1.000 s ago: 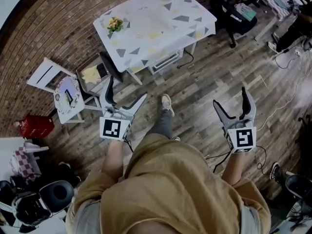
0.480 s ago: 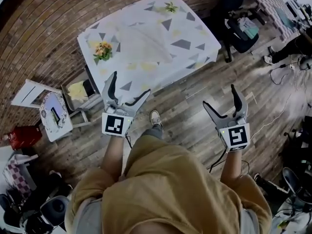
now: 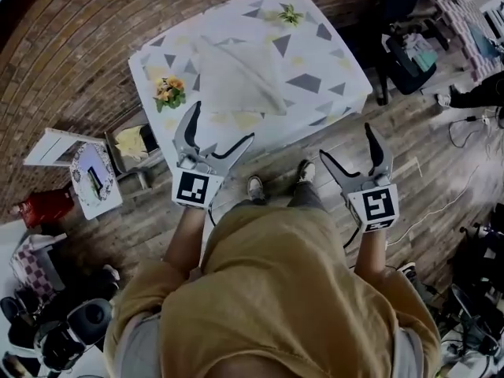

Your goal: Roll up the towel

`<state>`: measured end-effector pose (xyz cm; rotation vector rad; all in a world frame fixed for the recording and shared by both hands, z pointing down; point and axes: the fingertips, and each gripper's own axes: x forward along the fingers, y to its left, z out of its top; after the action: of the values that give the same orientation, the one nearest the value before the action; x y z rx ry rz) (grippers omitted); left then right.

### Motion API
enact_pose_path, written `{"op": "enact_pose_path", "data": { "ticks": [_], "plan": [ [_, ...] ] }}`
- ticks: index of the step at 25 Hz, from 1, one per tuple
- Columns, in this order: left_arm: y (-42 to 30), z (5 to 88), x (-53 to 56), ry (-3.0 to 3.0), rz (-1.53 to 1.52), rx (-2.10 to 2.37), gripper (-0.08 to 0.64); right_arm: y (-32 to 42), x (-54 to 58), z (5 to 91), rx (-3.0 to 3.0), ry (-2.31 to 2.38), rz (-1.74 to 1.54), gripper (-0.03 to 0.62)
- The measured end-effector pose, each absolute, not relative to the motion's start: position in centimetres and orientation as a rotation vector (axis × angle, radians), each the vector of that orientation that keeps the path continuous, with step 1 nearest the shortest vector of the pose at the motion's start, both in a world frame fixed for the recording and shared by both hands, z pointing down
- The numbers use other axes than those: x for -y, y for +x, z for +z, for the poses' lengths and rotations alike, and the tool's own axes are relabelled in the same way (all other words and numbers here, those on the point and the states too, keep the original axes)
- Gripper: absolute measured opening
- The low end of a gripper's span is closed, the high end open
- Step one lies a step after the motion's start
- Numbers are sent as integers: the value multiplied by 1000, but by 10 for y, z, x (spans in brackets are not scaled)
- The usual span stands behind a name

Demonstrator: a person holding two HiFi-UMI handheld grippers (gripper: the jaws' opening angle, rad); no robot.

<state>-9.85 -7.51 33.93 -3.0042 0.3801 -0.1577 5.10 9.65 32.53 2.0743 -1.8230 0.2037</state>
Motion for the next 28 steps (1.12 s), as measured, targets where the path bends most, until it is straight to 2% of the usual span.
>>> {"op": "enact_pose_path", "data": {
  "ticks": [13, 20, 28],
  "plan": [
    [-62, 332, 101, -2814, -294, -1026, 566, 133, 40, 342, 2355, 1516, 63, 454],
    [-58, 342, 76, -2730, -370, -1283, 565, 136, 53, 399, 2429, 1252, 246, 454],
    [-84, 360, 54, -2702, -437, -1410, 565, 105, 59, 457, 2429, 1167, 492, 454]
  ]
}}
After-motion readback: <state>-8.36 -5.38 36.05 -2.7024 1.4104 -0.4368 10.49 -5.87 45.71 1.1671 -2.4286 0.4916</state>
